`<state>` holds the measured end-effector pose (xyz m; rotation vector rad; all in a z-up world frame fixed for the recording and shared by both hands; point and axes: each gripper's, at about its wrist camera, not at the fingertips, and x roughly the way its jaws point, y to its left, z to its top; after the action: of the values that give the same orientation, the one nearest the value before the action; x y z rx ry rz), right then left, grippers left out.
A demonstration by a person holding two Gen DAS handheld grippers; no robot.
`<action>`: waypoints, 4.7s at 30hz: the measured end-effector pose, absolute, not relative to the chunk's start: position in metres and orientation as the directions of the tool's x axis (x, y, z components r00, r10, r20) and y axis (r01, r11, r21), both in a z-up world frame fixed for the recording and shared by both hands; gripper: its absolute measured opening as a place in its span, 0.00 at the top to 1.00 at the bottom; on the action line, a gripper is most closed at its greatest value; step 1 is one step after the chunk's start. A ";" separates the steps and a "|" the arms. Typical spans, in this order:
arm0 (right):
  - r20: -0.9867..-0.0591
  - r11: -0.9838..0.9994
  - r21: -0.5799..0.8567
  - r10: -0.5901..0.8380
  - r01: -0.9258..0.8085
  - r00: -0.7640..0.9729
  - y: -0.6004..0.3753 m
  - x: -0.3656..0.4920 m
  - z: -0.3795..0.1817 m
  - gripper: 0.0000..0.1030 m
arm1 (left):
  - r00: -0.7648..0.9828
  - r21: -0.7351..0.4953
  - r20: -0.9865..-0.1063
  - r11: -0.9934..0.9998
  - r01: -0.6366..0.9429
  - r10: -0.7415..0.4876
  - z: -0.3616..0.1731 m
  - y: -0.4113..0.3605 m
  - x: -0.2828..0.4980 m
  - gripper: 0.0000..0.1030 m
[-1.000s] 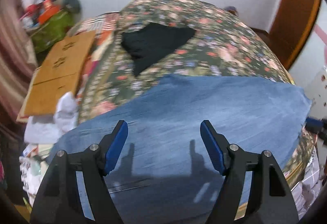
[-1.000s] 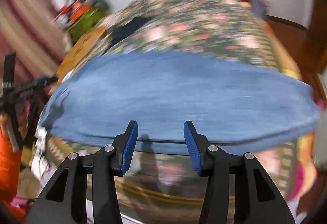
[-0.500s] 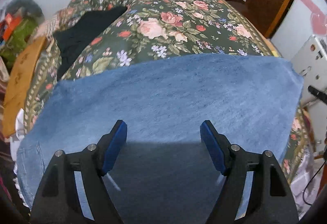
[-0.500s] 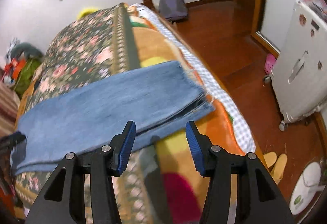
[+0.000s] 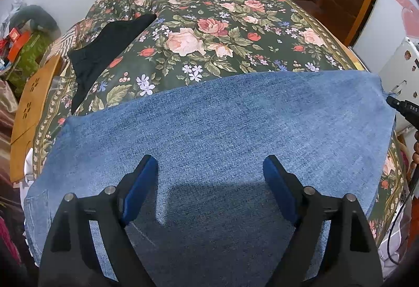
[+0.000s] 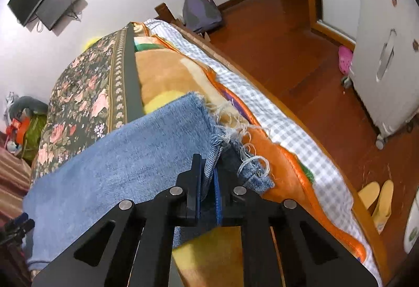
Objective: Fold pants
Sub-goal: 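Grasp the frayed leg hem with the right tool, then lift the leg hem with the right tool and lay it over the waistband, then open the right tool and smooth the folded jeans flat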
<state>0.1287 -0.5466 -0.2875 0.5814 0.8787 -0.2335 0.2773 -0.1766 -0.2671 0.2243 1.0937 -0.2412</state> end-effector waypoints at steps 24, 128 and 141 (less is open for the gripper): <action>-0.793 0.762 0.429 0.062 0.484 0.606 -0.559 0.089 -0.288 0.59 | 0.455 0.071 -0.887 0.955 0.290 -0.072 -0.267 -0.179 0.270 0.17; -0.801 0.935 0.290 0.355 -0.206 0.482 -0.302 0.138 -0.254 0.58 | 0.499 0.067 -0.856 0.928 0.367 -0.136 -0.260 -0.154 0.235 0.40; -0.789 0.950 0.212 0.304 -0.228 0.534 -0.287 0.123 -0.210 0.55 | 0.543 0.046 -0.836 0.974 0.221 -0.084 -0.234 -0.088 0.209 0.36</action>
<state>0.1226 -0.2874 -0.2098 0.0869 0.9566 0.3171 0.2092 -0.0882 -0.2340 0.1518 0.9812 -0.1816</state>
